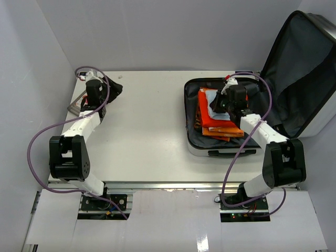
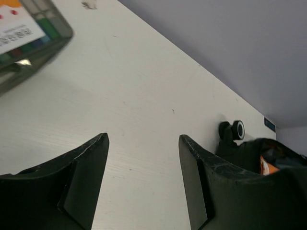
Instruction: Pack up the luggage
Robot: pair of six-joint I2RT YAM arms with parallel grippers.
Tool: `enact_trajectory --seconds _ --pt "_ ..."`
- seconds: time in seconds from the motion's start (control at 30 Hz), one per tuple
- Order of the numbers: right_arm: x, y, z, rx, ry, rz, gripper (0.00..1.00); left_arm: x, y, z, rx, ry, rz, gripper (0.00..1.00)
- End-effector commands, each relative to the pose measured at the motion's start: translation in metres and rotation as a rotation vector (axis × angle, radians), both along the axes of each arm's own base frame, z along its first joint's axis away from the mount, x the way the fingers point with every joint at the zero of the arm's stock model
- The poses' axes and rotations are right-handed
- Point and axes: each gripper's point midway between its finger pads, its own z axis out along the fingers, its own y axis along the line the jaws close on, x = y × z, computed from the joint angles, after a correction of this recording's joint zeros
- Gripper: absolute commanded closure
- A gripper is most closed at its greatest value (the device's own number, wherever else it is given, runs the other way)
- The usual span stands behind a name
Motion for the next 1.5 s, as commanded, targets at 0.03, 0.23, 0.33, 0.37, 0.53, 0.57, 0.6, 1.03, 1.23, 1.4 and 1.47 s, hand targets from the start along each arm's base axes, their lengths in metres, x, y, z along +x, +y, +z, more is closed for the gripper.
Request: enact_trajectory --seconds 0.03,0.23,0.33,0.37,0.53,0.57,0.6,1.03,1.23,1.4,1.47 --pt "-0.002 0.001 -0.004 -0.013 -0.021 0.004 0.88 0.007 0.050 0.010 -0.030 -0.028 0.135 0.29" --pt "-0.028 -0.007 0.023 -0.030 -0.118 -0.005 0.66 0.050 0.084 0.000 0.251 0.092 0.152 0.29" --pt "-0.040 -0.016 0.041 -0.033 -0.177 -0.037 0.62 0.048 0.097 -0.010 0.413 0.166 0.117 0.30" --pt "-0.044 -0.018 0.046 -0.031 -0.192 -0.038 0.61 0.045 0.101 -0.014 0.461 0.179 0.107 0.30" --pt "-0.065 -0.026 0.075 -0.022 -0.284 -0.040 0.57 0.038 0.106 -0.052 0.742 0.247 -0.110 0.35" --pt "-0.069 -0.028 0.080 -0.017 -0.304 -0.043 0.57 0.039 0.104 -0.061 0.786 0.261 -0.178 0.36" --pt "-0.073 -0.028 0.088 -0.012 -0.328 -0.040 0.56 0.035 0.105 -0.070 0.815 0.296 -0.217 0.38" --pt "-0.085 -0.030 0.092 -0.004 -0.354 -0.024 0.53 0.033 0.106 -0.107 0.957 0.394 -0.392 0.42" --pt "-0.084 -0.029 0.090 -0.009 -0.349 -0.021 0.53 0.047 0.106 -0.124 1.044 0.426 -0.438 0.43" --pt "-0.084 -0.030 0.089 -0.008 -0.347 -0.021 0.52 0.059 0.112 -0.131 1.109 0.464 -0.413 0.45" --pt "-0.084 -0.031 0.089 -0.008 -0.348 -0.030 0.52 0.062 0.118 -0.140 1.131 0.494 -0.407 0.46"
